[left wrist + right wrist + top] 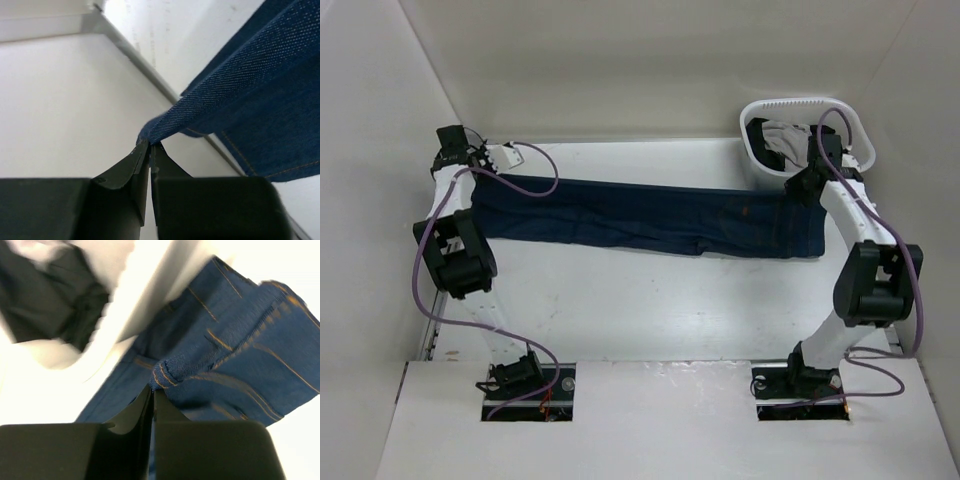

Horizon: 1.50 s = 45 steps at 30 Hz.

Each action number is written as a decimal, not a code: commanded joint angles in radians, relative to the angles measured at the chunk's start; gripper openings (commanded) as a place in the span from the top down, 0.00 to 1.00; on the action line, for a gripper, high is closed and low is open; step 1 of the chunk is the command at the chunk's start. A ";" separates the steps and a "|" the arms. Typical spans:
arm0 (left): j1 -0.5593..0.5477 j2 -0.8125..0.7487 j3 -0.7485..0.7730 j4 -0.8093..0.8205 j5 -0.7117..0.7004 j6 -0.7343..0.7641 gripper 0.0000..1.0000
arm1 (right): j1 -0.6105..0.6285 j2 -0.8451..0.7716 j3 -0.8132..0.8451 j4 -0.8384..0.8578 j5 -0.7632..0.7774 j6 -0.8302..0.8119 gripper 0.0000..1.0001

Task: Fold and stack the trousers
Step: Fold the trousers

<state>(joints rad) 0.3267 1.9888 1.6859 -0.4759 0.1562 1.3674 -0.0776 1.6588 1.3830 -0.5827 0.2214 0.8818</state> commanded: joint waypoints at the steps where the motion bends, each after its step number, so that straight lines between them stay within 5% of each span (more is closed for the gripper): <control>1: 0.024 0.067 0.064 0.020 -0.158 -0.007 0.95 | -0.027 0.050 0.057 0.003 0.124 -0.040 0.90; 3: 0.019 0.109 0.101 0.019 -0.176 -0.019 0.84 | -0.020 0.073 0.077 0.017 0.124 -0.049 0.67; 6: 0.012 0.182 0.196 0.083 -0.222 -0.108 0.44 | -0.014 0.081 0.105 0.078 0.124 -0.102 0.51; 11: -0.002 0.160 0.299 0.151 -0.251 -0.251 0.35 | 0.014 -0.063 0.059 0.178 0.151 -0.225 0.28; 13: -0.005 0.093 0.258 0.172 -0.257 -0.258 0.34 | 0.026 -0.160 -0.028 0.150 0.160 -0.205 0.00; 19: -0.005 -0.132 -0.081 0.140 -0.222 -0.209 0.34 | 0.098 -0.347 -0.408 0.064 0.078 0.053 0.00; 24: -0.034 -0.179 -0.362 0.143 -0.227 -0.172 0.36 | 0.112 -0.360 -0.639 0.205 -0.039 0.363 0.00; 29: -0.051 -0.137 -0.446 0.278 -0.241 -0.231 0.34 | 0.112 -0.210 -0.612 0.365 0.004 0.453 0.00; 35: -0.033 -0.085 -0.434 0.252 -0.261 -0.298 0.34 | 0.112 -0.050 -0.461 0.296 0.001 0.540 0.00; 39: -0.012 -0.048 -0.465 0.241 -0.279 -0.286 0.35 | 0.109 -0.013 -0.429 0.230 -0.011 0.566 0.17; 40: -0.007 -0.042 -0.472 0.241 -0.282 -0.284 0.36 | 0.103 -0.004 -0.436 0.233 -0.034 0.575 0.28; 43: 0.004 -0.038 -0.492 0.240 -0.285 -0.278 0.41 | 0.078 0.007 -0.492 0.277 -0.105 0.606 0.81; 45: 0.012 -0.042 -0.506 0.231 -0.285 -0.272 0.49 | 0.069 -0.016 -0.533 0.284 -0.116 0.623 0.96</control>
<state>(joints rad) 0.3222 1.9320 1.2182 -0.2321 -0.1276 1.1004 0.0071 1.6547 0.8913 -0.3172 0.1585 1.4483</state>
